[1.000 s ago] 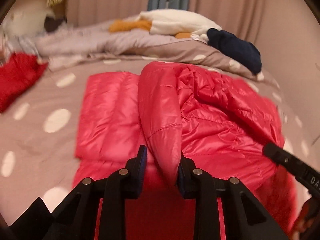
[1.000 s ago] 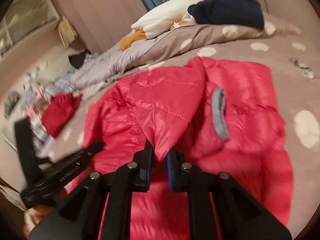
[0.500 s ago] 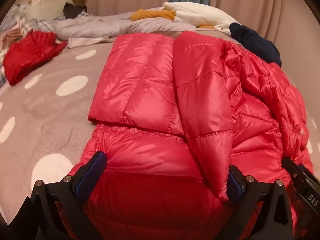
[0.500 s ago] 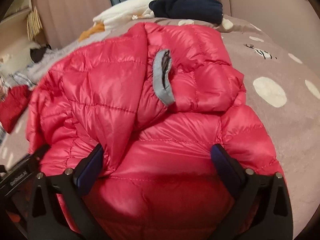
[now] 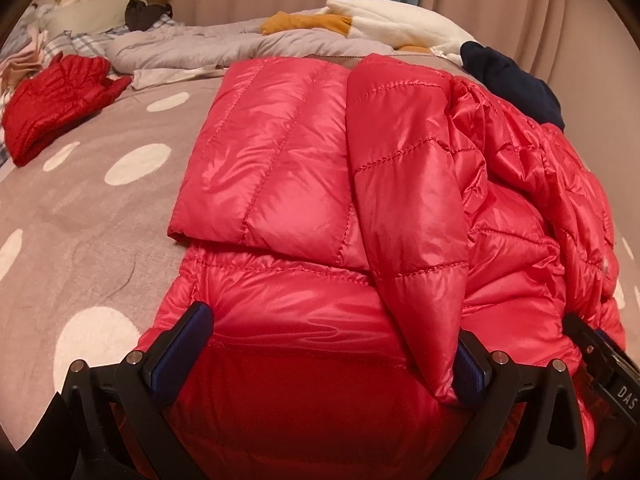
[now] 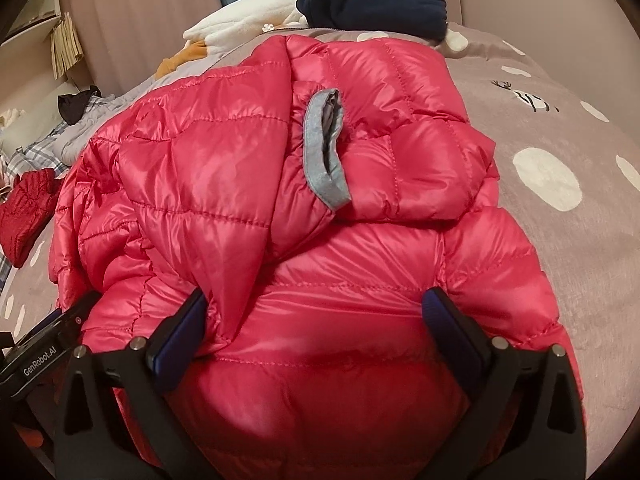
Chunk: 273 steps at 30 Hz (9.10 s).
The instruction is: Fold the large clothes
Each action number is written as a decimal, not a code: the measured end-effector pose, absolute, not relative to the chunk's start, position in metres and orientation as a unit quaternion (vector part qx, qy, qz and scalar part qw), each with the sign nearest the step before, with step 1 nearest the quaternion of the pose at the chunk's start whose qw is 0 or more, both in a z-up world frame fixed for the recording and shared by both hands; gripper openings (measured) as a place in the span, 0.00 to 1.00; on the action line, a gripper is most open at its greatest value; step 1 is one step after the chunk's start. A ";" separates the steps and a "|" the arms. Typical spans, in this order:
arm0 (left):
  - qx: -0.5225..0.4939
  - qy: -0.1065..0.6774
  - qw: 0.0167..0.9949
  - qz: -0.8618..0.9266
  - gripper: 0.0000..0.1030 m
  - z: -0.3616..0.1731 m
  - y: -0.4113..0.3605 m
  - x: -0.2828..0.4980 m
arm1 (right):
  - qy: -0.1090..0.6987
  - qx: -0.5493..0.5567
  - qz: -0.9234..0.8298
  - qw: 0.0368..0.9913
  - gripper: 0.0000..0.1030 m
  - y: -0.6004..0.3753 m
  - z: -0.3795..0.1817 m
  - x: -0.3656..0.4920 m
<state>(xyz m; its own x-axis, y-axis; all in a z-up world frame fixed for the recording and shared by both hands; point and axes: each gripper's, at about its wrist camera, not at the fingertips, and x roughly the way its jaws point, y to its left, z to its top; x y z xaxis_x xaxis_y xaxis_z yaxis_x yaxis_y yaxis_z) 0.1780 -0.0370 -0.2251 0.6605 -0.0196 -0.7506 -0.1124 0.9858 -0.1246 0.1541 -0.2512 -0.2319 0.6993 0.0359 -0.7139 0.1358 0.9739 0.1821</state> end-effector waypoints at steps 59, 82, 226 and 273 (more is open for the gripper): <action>-0.486 0.335 0.795 -0.138 0.99 -0.235 -0.004 0.000 | 0.256 0.490 0.082 0.829 0.99 -0.263 -0.250 -0.063; -0.301 0.364 0.882 0.004 0.16 -0.229 -0.023 0.014 | 0.331 0.393 0.030 0.857 0.10 -0.248 -0.255 -0.024; -0.153 0.196 0.968 0.044 0.93 -0.100 -0.034 0.084 | 0.142 0.201 0.006 0.969 1.00 -0.220 -0.085 0.023; -0.069 0.310 0.943 0.101 0.99 -0.197 -0.055 0.192 | 0.321 0.105 -0.159 0.928 1.00 -0.219 -0.190 0.157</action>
<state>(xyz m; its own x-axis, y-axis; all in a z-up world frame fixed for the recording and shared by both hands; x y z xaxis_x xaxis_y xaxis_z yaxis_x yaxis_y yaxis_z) 0.1916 -0.0548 -0.1974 0.7867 0.1485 -0.5992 -0.2338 0.9700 -0.0666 0.1571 -0.2186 -0.1899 0.7425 -0.2285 -0.6297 0.3630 0.9273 0.0915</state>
